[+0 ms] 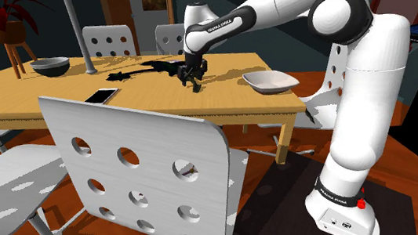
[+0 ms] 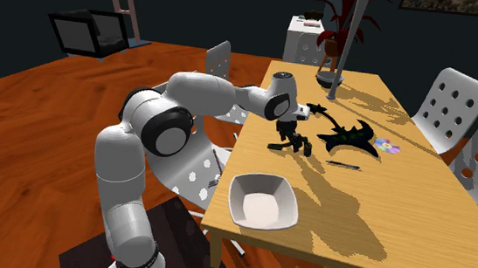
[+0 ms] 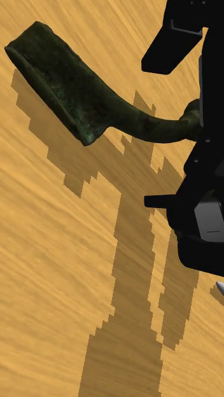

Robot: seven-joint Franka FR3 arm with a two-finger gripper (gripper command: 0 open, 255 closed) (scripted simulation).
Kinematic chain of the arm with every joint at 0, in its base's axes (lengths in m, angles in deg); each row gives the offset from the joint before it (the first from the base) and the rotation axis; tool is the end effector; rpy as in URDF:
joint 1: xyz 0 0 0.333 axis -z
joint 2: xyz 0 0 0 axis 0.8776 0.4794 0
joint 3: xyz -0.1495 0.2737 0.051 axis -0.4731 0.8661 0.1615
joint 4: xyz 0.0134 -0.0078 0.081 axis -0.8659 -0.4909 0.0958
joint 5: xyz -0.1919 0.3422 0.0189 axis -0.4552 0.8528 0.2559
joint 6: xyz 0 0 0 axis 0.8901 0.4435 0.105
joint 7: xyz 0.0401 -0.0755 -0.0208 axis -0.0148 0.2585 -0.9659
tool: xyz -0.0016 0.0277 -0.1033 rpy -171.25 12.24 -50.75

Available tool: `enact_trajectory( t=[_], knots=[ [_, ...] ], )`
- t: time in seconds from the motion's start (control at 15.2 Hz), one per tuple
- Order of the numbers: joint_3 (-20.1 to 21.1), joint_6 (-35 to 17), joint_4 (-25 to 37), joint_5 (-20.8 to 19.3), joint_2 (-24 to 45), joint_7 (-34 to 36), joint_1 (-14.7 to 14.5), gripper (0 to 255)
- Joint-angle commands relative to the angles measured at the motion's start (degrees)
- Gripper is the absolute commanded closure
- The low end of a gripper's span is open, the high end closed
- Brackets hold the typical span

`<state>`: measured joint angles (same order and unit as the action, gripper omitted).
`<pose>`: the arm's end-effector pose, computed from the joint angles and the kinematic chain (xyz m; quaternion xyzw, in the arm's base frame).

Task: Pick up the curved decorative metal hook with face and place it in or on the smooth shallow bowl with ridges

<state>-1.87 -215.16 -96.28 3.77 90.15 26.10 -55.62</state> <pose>0.6330 -0.0294 0.4886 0.9832 -0.1137 0.1363 0.0419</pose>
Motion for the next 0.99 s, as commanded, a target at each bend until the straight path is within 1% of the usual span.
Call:
enact_trajectory(
  t=[0.0, 0.13, 0.2, 0.79, 0.92],
  knots=[
    [0.0, 0.0, 0.0, 0.0, 0.0, 0.0, 0.0, 0],
    [0.0, 0.0, 0.0, 0.0, 0.0, 0.0, 0.0, 0],
    [0.0, 0.0, 0.0, 0.0, 0.0, 0.0, 0.0, 255],
    [0.0, 0.0, 0.0, 0.0, 0.0, 0.0, 0.0, 255],
    [0.0, 1.4, 1.1, 0.1, -0.3, -0.2, 0.0, 255]
  ],
)
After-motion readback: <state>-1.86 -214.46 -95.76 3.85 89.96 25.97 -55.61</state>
